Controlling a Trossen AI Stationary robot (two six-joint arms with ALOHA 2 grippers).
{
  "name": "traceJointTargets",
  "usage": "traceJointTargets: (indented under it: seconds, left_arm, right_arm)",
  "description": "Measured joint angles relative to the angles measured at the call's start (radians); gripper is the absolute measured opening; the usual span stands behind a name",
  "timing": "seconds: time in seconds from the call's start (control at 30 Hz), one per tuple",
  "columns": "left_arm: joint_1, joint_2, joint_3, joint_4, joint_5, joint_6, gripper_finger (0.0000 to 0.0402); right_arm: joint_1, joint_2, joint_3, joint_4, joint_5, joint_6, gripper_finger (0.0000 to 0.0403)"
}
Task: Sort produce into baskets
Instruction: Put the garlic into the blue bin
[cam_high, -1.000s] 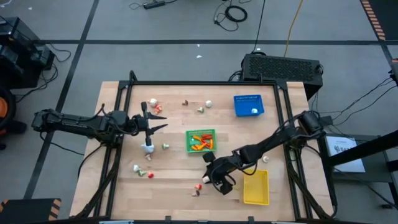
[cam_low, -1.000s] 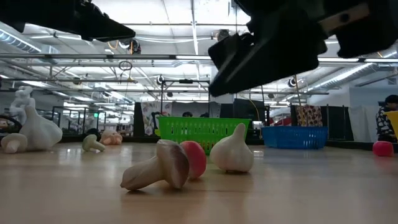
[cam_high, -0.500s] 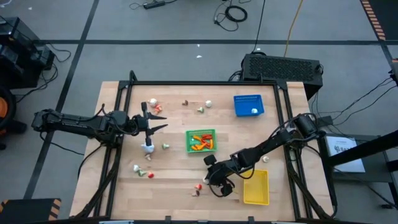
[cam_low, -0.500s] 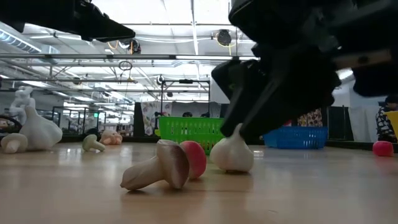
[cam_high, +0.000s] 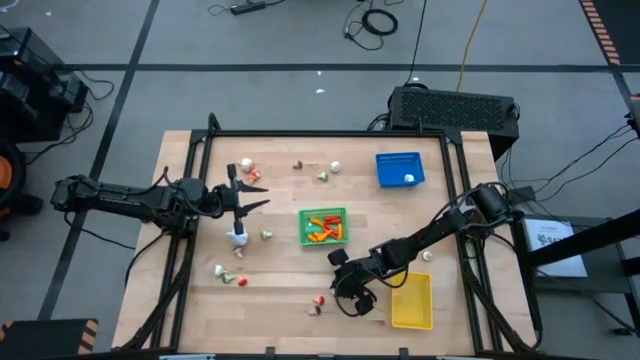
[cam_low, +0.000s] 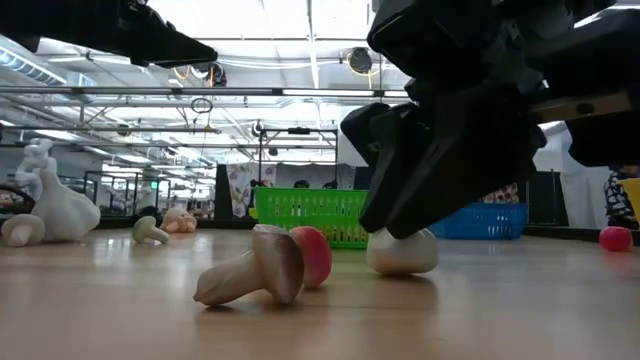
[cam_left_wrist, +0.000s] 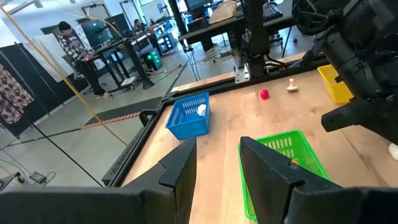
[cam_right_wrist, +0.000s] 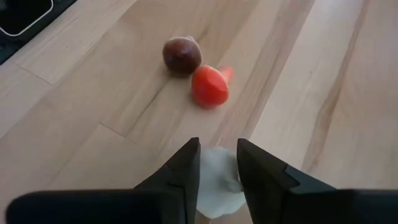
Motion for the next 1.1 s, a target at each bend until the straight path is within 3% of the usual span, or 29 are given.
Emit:
traceJointTargets:
  seconds: [0.37,0.6,0.77,1.1]
  left_arm:
    - [0.000,0.000,0.000,0.000,0.000,0.000,0.0132]
    - [0.000,0.000,0.000,0.000,0.000,-0.001,0.0132]
    - [0.000,0.000,0.000,0.000,0.000,-0.001,0.0132]
    - [0.000,0.000,0.000,0.001,0.000,-0.001,0.0132]
  right_arm:
    - [0.000,-0.002,0.000,0.007,-0.003,0.029,0.0008]
    - [-0.027,-0.105,-0.001,-0.031,-0.004,0.068,0.0003]
    - [-0.079,-0.236,-0.001,-0.165,0.014,0.068,0.0002]
    - [-0.265,-0.429,0.000,-0.594,0.393,0.077,0.0000]
